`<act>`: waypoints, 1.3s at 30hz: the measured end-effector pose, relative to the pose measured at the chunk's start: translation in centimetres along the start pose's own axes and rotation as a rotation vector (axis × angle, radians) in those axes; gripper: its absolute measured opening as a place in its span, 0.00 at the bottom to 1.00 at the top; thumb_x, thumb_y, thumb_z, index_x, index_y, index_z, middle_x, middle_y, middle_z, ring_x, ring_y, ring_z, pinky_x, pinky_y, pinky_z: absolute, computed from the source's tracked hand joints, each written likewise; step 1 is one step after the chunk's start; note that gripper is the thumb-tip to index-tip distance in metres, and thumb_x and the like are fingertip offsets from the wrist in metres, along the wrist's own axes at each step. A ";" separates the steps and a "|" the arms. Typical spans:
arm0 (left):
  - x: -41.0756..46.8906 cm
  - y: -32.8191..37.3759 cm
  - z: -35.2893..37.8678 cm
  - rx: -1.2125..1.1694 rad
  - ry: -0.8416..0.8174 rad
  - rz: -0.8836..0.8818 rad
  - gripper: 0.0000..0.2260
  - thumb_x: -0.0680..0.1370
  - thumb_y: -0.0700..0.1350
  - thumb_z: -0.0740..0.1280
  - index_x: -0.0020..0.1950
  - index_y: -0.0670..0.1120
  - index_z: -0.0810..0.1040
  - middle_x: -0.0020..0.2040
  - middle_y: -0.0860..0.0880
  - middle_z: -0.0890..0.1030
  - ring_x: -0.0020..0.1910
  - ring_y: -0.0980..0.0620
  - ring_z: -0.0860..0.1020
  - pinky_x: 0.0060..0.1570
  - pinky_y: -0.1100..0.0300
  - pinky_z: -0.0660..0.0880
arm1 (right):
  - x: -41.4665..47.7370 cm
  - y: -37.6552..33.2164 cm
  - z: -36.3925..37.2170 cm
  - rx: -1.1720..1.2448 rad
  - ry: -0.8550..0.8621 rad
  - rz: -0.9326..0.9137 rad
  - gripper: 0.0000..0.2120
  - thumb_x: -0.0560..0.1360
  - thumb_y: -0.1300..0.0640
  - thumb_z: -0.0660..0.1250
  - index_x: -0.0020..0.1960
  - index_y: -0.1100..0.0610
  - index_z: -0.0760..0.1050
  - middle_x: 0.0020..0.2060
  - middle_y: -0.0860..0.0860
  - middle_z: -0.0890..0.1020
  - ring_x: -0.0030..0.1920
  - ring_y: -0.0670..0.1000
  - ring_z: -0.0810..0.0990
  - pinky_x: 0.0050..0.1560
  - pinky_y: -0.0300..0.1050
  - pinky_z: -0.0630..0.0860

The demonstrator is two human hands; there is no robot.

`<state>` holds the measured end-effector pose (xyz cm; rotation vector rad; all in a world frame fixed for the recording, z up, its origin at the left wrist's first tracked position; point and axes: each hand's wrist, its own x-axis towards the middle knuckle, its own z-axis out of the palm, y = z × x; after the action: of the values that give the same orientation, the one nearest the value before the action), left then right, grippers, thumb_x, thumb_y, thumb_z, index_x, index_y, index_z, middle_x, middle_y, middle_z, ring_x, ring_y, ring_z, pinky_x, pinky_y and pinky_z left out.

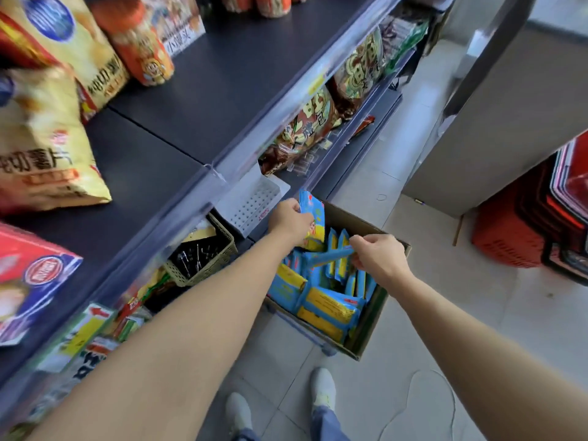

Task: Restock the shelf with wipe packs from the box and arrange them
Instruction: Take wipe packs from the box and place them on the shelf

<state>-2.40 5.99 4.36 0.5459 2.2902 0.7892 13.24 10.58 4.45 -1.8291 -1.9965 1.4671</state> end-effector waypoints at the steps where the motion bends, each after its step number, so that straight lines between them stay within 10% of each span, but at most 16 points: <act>1: -0.7 0.9 -1.2 0.009 0.014 0.030 0.18 0.73 0.40 0.67 0.30 0.47 0.58 0.29 0.51 0.62 0.34 0.47 0.63 0.30 0.57 0.59 | -0.9 -1.0 -0.5 -0.033 0.041 -0.036 0.16 0.72 0.52 0.64 0.38 0.65 0.80 0.33 0.60 0.82 0.32 0.54 0.76 0.40 0.46 0.75; 9: -7.6 8.9 -11.5 -0.056 0.146 0.292 0.19 0.72 0.38 0.68 0.29 0.47 0.59 0.28 0.52 0.63 0.30 0.51 0.62 0.24 0.64 0.57 | -5.8 -8.6 -5.5 0.034 0.284 -0.154 0.08 0.69 0.68 0.69 0.44 0.59 0.82 0.44 0.57 0.84 0.49 0.56 0.80 0.47 0.42 0.72; 22: -18.0 16.8 -27.5 -0.496 0.450 0.553 0.05 0.76 0.40 0.64 0.43 0.43 0.68 0.34 0.52 0.70 0.31 0.56 0.69 0.28 0.67 0.67 | -16.5 -24.9 -11.5 0.624 0.565 -0.620 0.10 0.75 0.64 0.59 0.55 0.57 0.73 0.44 0.50 0.76 0.41 0.50 0.74 0.41 0.40 0.68; 34: -25.7 8.1 -44.5 -0.769 0.976 0.426 0.07 0.73 0.40 0.64 0.39 0.50 0.68 0.43 0.44 0.78 0.40 0.49 0.76 0.47 0.50 0.77 | -29.3 -41.7 -3.5 0.644 0.171 -1.328 0.09 0.74 0.65 0.62 0.51 0.56 0.76 0.38 0.44 0.75 0.39 0.47 0.72 0.36 0.30 0.66; 39: -28.3 1.1 -51.1 -0.870 1.107 0.289 0.07 0.74 0.36 0.61 0.42 0.48 0.67 0.45 0.41 0.77 0.39 0.49 0.77 0.47 0.46 0.80 | -34.2 -46.2 4.5 0.394 -0.045 -1.592 0.09 0.74 0.67 0.61 0.49 0.61 0.78 0.39 0.49 0.78 0.41 0.50 0.75 0.44 0.42 0.70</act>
<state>-17.52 -28.93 48.73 -0.0320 2.3564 2.5270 -13.61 -12.04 50.19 0.1735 -1.9288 1.0596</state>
